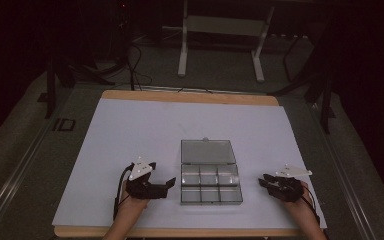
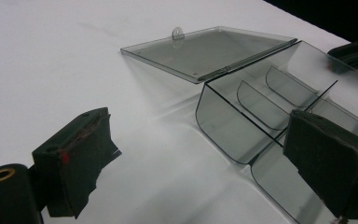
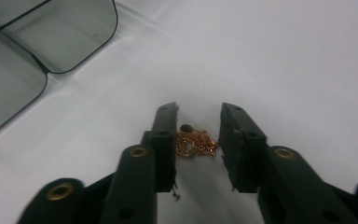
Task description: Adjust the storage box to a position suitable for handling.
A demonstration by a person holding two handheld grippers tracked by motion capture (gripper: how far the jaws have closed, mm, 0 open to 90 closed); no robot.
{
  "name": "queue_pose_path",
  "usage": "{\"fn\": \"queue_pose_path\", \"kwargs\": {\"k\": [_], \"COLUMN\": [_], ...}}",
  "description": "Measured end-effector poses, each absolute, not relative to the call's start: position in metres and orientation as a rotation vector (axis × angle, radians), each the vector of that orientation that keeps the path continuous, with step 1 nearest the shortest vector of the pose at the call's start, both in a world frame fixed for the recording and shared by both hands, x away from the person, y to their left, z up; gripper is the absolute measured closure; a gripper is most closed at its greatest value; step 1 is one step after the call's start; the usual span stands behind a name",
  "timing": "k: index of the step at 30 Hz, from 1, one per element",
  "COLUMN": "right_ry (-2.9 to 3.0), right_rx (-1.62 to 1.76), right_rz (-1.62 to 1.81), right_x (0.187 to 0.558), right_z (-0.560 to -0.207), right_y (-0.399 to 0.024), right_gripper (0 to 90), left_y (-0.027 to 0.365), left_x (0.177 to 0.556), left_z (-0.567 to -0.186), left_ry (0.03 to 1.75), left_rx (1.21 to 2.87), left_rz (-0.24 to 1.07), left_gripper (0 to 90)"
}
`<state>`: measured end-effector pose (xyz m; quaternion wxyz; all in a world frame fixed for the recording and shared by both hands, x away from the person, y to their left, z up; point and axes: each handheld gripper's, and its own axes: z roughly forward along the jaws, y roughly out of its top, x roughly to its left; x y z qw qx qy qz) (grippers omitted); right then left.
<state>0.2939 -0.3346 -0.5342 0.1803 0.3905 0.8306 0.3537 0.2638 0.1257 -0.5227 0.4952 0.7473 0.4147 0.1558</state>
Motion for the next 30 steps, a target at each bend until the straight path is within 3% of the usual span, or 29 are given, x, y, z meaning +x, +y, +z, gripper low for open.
{"fn": "queue_pose_path", "kwargs": {"k": [6, 10, 30], "right_ry": [2.341, 2.338, 2.302], "right_rx": [1.085, 1.086, 1.062], "right_rz": [0.999, 0.986, 1.041], "right_x": [0.292, 0.293, 0.287], "right_z": [-0.533, -0.529, -0.494], "right_y": [-0.331, -0.328, -0.334], "right_gripper": [83.4, 87.2, 87.5], "left_y": [0.124, 0.123, 0.124], "left_x": [0.264, 0.265, 0.266], "left_z": [-0.524, -0.526, -0.528], "left_ry": [1.006, 0.999, 1.008], "left_rx": [1.82, 1.825, 1.818], "left_rz": [0.377, 0.373, 0.379], "left_gripper": [8.7, 8.7, 8.6]}}
